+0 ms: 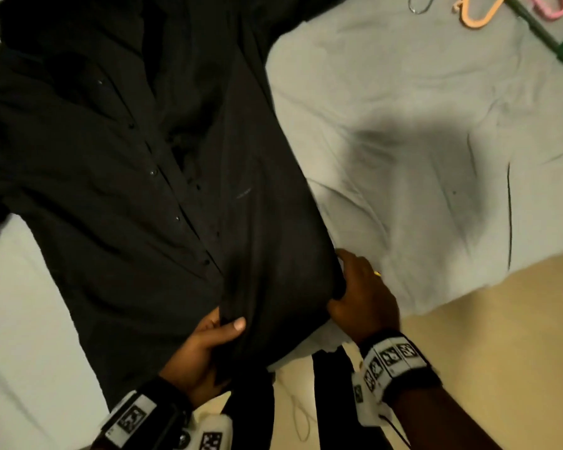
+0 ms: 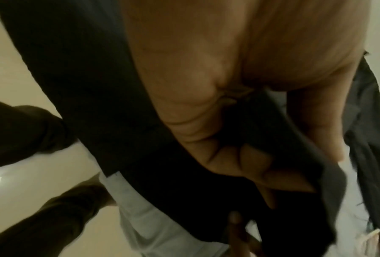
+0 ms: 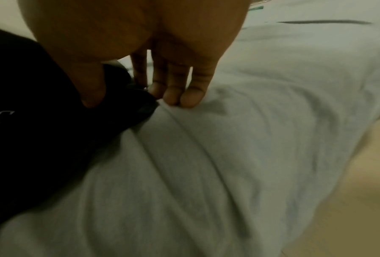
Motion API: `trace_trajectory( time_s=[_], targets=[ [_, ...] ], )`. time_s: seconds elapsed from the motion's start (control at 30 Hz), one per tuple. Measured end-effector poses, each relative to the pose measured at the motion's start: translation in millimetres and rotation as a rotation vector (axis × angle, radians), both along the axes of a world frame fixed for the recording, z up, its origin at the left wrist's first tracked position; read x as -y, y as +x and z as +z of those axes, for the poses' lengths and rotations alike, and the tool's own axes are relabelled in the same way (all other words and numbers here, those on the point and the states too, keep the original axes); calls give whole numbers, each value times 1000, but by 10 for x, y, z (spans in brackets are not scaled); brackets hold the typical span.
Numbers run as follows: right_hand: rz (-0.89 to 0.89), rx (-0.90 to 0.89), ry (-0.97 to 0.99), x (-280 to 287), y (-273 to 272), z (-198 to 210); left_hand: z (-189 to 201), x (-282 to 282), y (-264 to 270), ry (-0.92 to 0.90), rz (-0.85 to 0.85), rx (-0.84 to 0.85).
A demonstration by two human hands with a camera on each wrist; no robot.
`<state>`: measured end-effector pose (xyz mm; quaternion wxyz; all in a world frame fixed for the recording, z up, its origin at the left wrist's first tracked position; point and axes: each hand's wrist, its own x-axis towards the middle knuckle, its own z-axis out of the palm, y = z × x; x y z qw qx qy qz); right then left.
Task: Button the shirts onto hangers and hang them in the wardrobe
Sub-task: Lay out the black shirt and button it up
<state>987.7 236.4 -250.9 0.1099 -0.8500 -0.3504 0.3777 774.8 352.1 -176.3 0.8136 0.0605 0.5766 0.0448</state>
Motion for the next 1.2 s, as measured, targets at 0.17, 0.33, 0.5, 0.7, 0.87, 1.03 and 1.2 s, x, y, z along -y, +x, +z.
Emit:
trace_trajectory(
  time_s=[0.17,0.33,0.5,0.7,0.87,1.03,1.2],
  targets=[
    [-77,254,107,-170,-111,-100,-5,-82,35,58,7,9],
    [-125,339,113,-149,90,-158,17,-109,4,112,-7,-16],
    [100,112,206,-182,-42,25,78,-147,-49,91,39,18],
    [-79,168,105,-535,-248,72,168,-253,-76,84,-10,40],
    [-355,171,299,-419,-19,200,-38,-263,-277,138,-87,-55],
    [-205,300,139,-53,350,100,-300,-160,-463,272,-547,-184],
    [-163,349,17,8,786,56,-402,-687,-463,647,-680,-457]
  ],
)
